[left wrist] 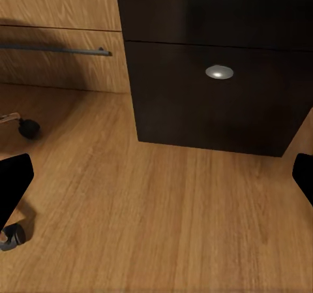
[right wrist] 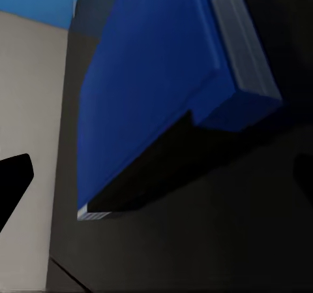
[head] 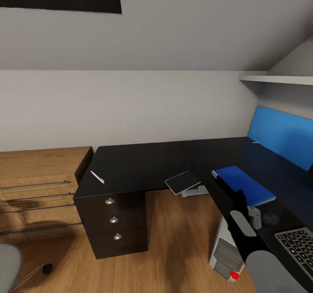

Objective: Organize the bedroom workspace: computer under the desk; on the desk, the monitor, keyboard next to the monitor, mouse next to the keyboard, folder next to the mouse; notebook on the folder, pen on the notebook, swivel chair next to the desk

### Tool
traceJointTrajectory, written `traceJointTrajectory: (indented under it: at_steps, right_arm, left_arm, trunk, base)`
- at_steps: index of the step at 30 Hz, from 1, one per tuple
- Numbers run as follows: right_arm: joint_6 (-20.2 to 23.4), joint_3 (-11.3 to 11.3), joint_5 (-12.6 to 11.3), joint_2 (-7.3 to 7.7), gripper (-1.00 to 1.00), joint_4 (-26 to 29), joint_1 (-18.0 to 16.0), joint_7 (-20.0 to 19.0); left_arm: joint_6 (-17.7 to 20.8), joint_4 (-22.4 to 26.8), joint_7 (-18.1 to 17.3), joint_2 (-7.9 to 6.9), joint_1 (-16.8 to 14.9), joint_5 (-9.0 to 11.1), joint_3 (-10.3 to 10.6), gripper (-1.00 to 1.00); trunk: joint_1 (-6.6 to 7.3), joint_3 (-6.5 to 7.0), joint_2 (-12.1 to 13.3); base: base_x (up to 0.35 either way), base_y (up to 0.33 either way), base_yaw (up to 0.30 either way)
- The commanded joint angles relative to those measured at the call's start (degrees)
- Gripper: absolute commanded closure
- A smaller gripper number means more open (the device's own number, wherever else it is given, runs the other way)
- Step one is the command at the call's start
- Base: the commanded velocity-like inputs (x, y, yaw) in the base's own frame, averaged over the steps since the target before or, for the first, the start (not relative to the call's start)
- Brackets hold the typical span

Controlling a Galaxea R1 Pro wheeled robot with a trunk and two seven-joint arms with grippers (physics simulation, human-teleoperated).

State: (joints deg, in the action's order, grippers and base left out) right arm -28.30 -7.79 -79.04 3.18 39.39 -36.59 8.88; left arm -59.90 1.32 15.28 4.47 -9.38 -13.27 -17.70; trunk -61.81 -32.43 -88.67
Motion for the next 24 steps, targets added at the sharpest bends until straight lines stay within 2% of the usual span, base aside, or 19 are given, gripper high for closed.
traceJointTrajectory:
  at_steps: [1,6,18,20,22,24]
  right_arm:
    - [-0.15,0.18,-0.29,-0.09,-1.00,0.07,-0.02,0.17]
    - [-0.09,1.08,-0.32,-0.87,-1.00,0.01,0.01,0.18]
    - [-0.04,1.32,-0.33,-2.67,-1.00,-0.02,0.09,0.18]
    - [0.62,1.46,-0.32,-3.19,-1.00,0.00,0.10,0.18]
    - [4.26,1.74,-0.38,-4.21,-1.00,-0.01,0.13,0.18]
    - [6.01,1.80,-0.40,-4.86,-1.00,-0.01,0.18,0.18]
  left_arm:
    - [-0.10,-0.01,0.45,0.01,-0.03,-0.62,-0.23,-1.00]
    - [-0.10,-0.01,0.45,0.01,-0.03,-0.62,-0.23,-1.00]
    - [-0.10,-0.01,0.45,0.01,-0.03,-0.62,-0.23,-1.00]
    - [-0.10,-0.01,0.45,0.01,-0.03,-0.62,-0.23,-1.00]
    - [-0.10,-0.01,0.45,0.01,-0.03,-0.62,-0.23,-1.00]
    - [-0.10,-0.01,0.45,0.01,-0.03,-0.62,-0.23,-1.00]
  trunk:
    - [0.00,-0.06,-0.03]
    - [0.00,-0.06,-0.03]
    - [0.00,-0.06,-0.03]
    - [0.00,-0.06,-0.03]
    - [0.00,-0.06,-0.03]
    - [0.00,-0.06,-0.03]
  base:
    - [0.000,0.000,0.000]
    - [0.000,0.000,0.000]
    - [0.000,0.000,0.000]
    - [0.000,0.000,0.000]
    - [0.000,0.000,0.000]
    - [0.000,0.000,0.000]
